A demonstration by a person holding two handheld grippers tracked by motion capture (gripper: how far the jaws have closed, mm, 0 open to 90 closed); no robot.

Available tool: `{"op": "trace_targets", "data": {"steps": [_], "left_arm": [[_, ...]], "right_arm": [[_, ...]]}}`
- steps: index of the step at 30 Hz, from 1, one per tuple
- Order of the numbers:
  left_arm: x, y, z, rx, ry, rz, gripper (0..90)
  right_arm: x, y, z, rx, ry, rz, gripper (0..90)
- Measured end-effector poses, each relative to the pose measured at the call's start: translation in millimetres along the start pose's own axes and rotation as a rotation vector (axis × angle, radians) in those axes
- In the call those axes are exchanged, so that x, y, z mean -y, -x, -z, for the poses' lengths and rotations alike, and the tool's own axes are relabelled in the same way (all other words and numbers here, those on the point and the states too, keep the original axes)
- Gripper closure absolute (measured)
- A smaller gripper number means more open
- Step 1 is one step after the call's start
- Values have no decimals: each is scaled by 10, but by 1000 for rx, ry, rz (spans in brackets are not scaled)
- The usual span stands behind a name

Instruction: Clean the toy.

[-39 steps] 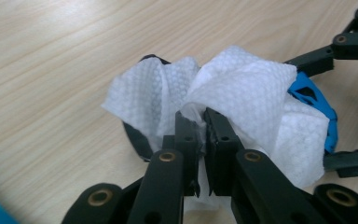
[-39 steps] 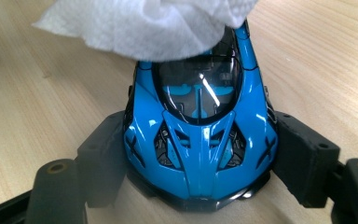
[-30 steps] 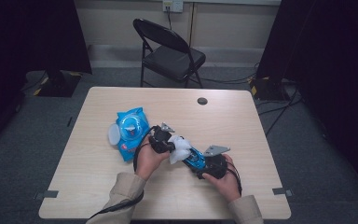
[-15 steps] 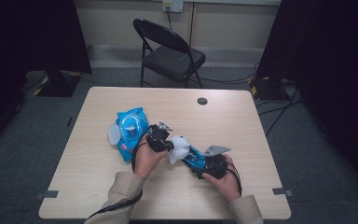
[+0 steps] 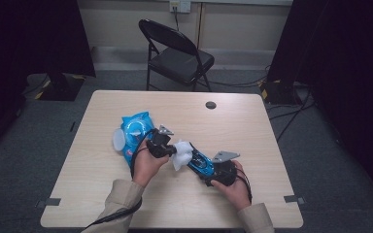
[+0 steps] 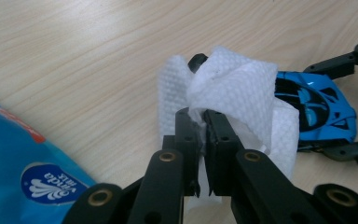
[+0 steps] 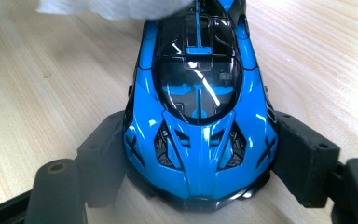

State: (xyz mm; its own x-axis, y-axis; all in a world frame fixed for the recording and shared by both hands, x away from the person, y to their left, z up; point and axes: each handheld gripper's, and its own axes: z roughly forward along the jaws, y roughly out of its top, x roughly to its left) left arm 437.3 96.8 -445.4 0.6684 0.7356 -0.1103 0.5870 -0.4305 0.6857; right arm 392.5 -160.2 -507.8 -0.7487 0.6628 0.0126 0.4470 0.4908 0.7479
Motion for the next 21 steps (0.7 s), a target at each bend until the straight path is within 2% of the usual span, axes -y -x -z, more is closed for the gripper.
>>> {"op": "trace_targets", "data": {"steps": [8, 11, 21], "left_arm": [[84, 16, 245, 27, 46, 8, 850], [127, 22, 306, 36, 43, 6, 850], [335, 18, 399, 48, 49, 35, 850]], "right_arm": [[0, 0, 1, 1, -1, 0, 258], [0, -6, 2, 6, -2, -1, 256], [24, -26, 68, 10, -13, 13, 192]]}}
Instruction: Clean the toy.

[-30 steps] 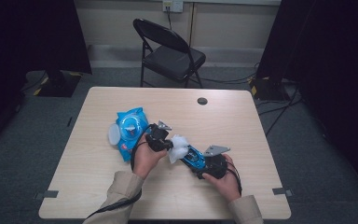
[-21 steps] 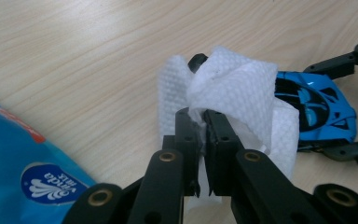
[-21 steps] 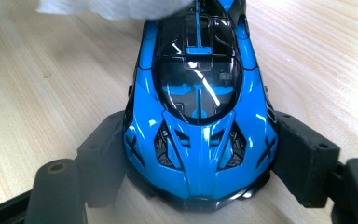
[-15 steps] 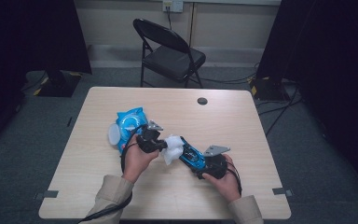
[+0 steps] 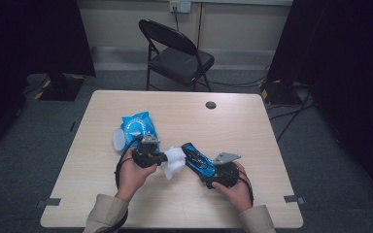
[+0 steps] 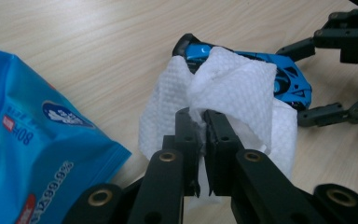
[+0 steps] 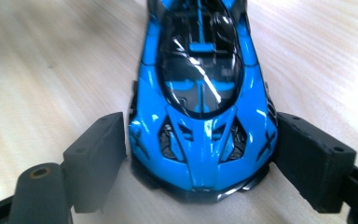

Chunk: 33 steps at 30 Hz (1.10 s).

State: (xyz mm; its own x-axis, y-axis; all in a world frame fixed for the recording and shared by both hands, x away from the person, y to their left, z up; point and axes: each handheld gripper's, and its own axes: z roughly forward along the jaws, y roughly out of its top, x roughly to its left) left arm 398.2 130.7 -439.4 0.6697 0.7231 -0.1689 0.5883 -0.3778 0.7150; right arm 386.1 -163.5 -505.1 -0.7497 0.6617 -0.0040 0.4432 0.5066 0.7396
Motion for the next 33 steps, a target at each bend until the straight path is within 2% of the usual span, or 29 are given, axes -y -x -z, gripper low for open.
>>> {"op": "trace_targets", "data": {"steps": [6, 9, 12, 15, 26, 28, 29, 30, 33], "left_arm": [[81, -1, 22, 7, 3, 13, 850], [112, 3, 32, 8, -1, 6, 850], [146, 19, 32, 13, 4, 15, 850], [176, 31, 9, 16, 6, 19, 850], [271, 25, -36, 25, -6, 29, 850], [274, 37, -46, 29, -11, 25, 850], [273, 44, -52, 30, -7, 26, 850], [271, 47, -55, 30, -6, 26, 850], [265, 50, -70, 27, -9, 19, 849]], "right_arm": [[-64, 0, 145, -21, 31, -14, 192], [-111, 2, 203, -34, 51, -33, 195], [-160, -5, 211, -27, 36, -12, 196], [-225, 17, 216, -34, 41, -19, 213], [-444, 111, 117, -27, 64, -45, 320], [-480, 107, 78, -20, 61, -38, 339], [-497, 99, 56, -27, 60, -35, 378], [-512, 96, 22, -40, 53, -39, 379], [-519, 86, -67, -37, 33, -34, 401]]}}
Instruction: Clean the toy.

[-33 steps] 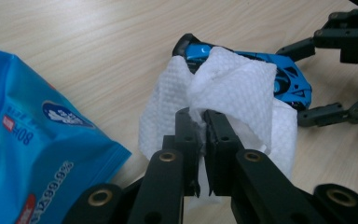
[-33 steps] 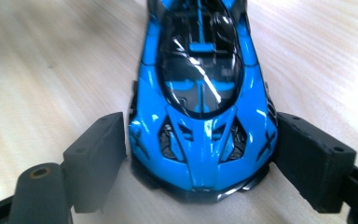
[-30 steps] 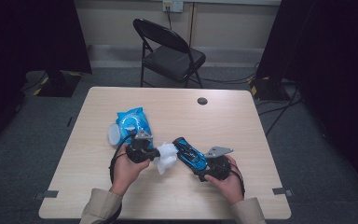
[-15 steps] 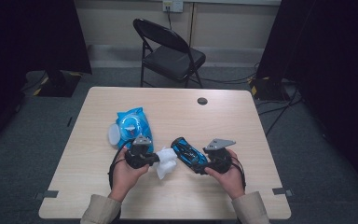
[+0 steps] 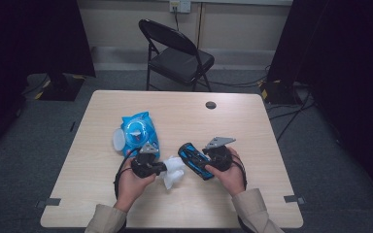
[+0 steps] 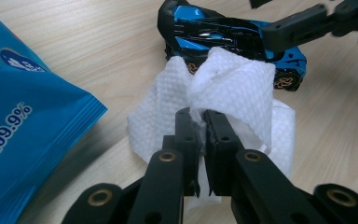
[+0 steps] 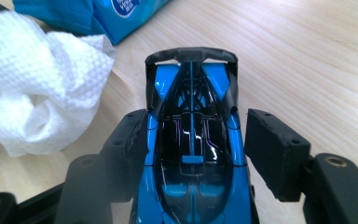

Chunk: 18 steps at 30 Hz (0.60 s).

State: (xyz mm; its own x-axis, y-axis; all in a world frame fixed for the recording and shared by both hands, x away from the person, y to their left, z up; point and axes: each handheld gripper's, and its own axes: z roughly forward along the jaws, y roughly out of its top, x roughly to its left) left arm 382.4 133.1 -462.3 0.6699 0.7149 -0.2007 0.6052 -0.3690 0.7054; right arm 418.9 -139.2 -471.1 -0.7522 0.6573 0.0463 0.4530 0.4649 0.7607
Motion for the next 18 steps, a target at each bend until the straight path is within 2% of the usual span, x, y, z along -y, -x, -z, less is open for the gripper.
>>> {"op": "trace_targets", "data": {"steps": [9, 12, 15, 18], "left_arm": [[-10, -33, -57, -22, -10, 6, 849], [-17, -42, -80, -46, -16, 5, 849], [-42, -39, -108, -79, -19, -3, 849], [-70, -43, -173, -112, -33, 4, 848]], "right_arm": [[8, -18, -132, 21, -29, 19, 438], [34, -5, -142, 13, -16, 0, 464], [23, -19, -136, 18, -25, 37, 477], [-11, -29, -128, 24, -58, 49, 479]]}}
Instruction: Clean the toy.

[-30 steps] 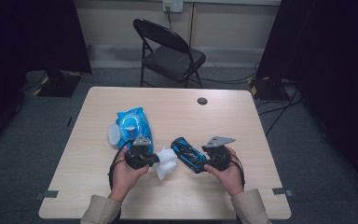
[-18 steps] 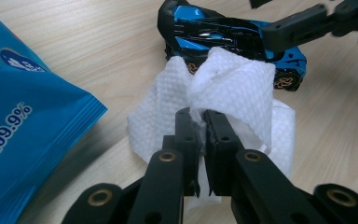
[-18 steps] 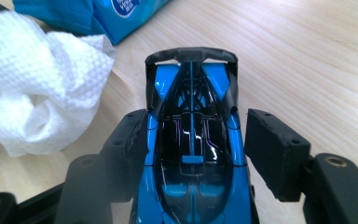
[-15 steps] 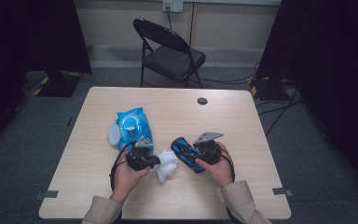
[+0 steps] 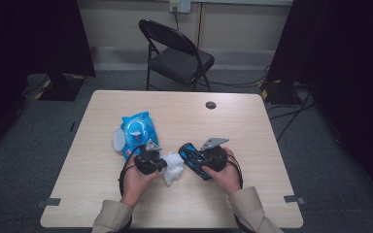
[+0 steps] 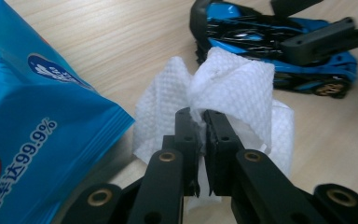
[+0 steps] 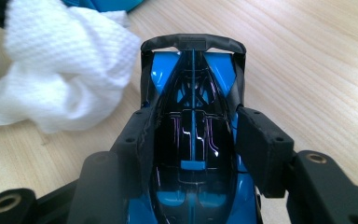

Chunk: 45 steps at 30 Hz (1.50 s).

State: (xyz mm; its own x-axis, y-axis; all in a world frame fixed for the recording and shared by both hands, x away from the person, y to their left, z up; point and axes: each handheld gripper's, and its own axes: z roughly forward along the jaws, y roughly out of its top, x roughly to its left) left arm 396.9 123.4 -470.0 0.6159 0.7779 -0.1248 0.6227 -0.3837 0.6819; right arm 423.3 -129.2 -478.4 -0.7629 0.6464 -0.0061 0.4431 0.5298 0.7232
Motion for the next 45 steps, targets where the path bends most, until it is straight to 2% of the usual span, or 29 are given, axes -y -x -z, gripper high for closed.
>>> {"op": "trace_targets", "data": {"steps": [5, 6, 8, 11, 19, 23, 27, 29, 37, 40, 45], "left_arm": [[-28, 3, -141, -43, -6, 30, 849], [-27, 5, -183, -39, -10, 38, 849], [-17, 22, -270, -3, -19, 33, 849], [-15, 80, -342, 22, -3, 44, 849], [-84, 259, -461, 66, 1, 18, 852], [-87, 292, -469, 73, 0, 14, 853], [-79, 348, -476, 103, -4, 3, 854], [-74, 411, -484, 111, -4, -12, 855], [-40, 608, -509, 146, 6, -28, 855], [-31, 655, -509, 149, 8, -28, 855], [-14, 706, -510, 180, 4, -22, 855]], "right_arm": [[-5, -12, -2, 8, -2, 0, 480], [-1, -16, -1, 10, 0, 0, 480], [7, -18, 0, 12, 5, -4, 480], [12, -24, 1, 18, 8, -7, 480], [-10, -38, -1, 27, -7, -6, 481], [-11, -37, 1, 27, -10, -7, 481], [-16, -38, 1, 26, -14, -10, 482], [-17, -35, 1, 25, -15, -10, 482], [-15, -35, 1, 25, -14, -15, 481], [-15, -34, 3, 25, -15, -14, 481], [-13, -34, 4, 25, -15, -17, 480]]}}
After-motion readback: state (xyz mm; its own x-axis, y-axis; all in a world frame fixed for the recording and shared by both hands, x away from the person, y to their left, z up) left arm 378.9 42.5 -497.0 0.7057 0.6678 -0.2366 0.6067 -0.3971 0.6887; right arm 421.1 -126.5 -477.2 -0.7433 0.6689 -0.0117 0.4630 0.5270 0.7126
